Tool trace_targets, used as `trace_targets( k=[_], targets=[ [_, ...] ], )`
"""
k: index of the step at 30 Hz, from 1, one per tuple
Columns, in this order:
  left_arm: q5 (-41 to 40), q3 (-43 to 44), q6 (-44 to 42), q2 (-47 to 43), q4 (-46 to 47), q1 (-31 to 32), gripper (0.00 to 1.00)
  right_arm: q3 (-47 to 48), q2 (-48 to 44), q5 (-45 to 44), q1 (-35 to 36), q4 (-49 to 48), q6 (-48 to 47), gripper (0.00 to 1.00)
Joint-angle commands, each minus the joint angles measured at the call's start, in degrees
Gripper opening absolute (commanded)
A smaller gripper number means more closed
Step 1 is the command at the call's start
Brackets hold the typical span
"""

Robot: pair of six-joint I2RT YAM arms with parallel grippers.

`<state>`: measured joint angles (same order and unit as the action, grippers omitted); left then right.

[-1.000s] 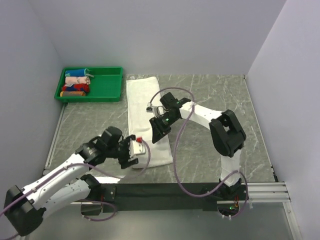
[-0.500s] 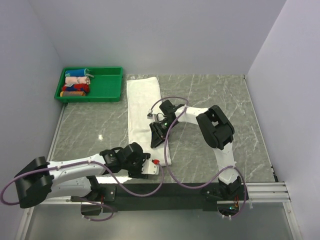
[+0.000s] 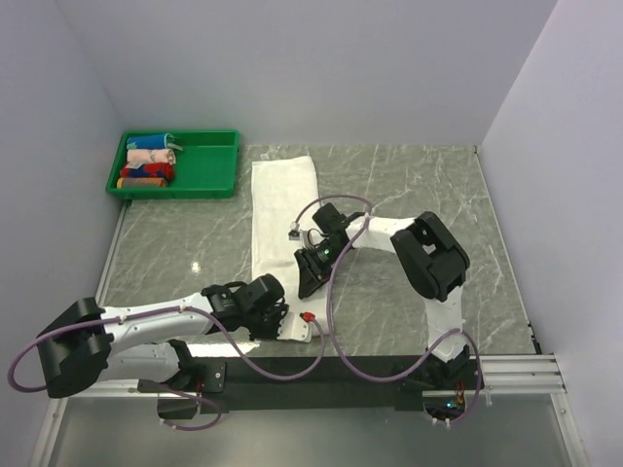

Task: Roll the towels
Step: Roll the towel

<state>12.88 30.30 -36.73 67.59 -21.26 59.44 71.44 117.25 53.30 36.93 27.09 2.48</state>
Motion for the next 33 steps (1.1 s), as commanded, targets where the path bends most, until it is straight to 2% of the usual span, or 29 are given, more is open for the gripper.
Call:
trace_targets(
  k=[1,5,8,13,19,23,27,33],
  targets=[
    [10.31,3.00,1.74,-3.42,-11.59,0.15,0.01,-1.05,-5.61,-3.99,1.31,3.05,-1.95,0.36],
    [14.00,6.33,3.24,-3.96,-14.60,-1.16,0.00,4.49,-8.09,-4.43,1.22,6.39,-1.87,0.37],
    [17.78,9.84,3.07,-1.95,-17.92,-3.88,0.00,7.22,-5.64,-4.17,1.39,7.62,-1.95,0.37],
    [23.66,15.83,0.96,2.44,-22.95,-9.68,0.00,6.34,-0.37,-6.27,2.27,4.29,-0.82,0.37],
    [31.66,25.57,0.52,9.30,-29.54,-18.91,0.00,5.03,0.79,-7.69,5.08,3.41,-1.78,0.36],
    [33.52,30.06,0.00,11.42,-31.74,-24.19,0.01,2.22,-3.07,-5.31,6.14,3.14,-1.34,0.36],
    [33.00,31.31,-2.20,11.77,-33.06,-24.37,0.00,8.07,-6.16,-6.80,4.39,7.09,-3.52,0.36],
    [33.51,31.66,-3.43,13.70,-33.50,-26.04,0.01,15.56,-1.95,-7.51,0.69,8.94,-3.89,0.37]
  ],
)
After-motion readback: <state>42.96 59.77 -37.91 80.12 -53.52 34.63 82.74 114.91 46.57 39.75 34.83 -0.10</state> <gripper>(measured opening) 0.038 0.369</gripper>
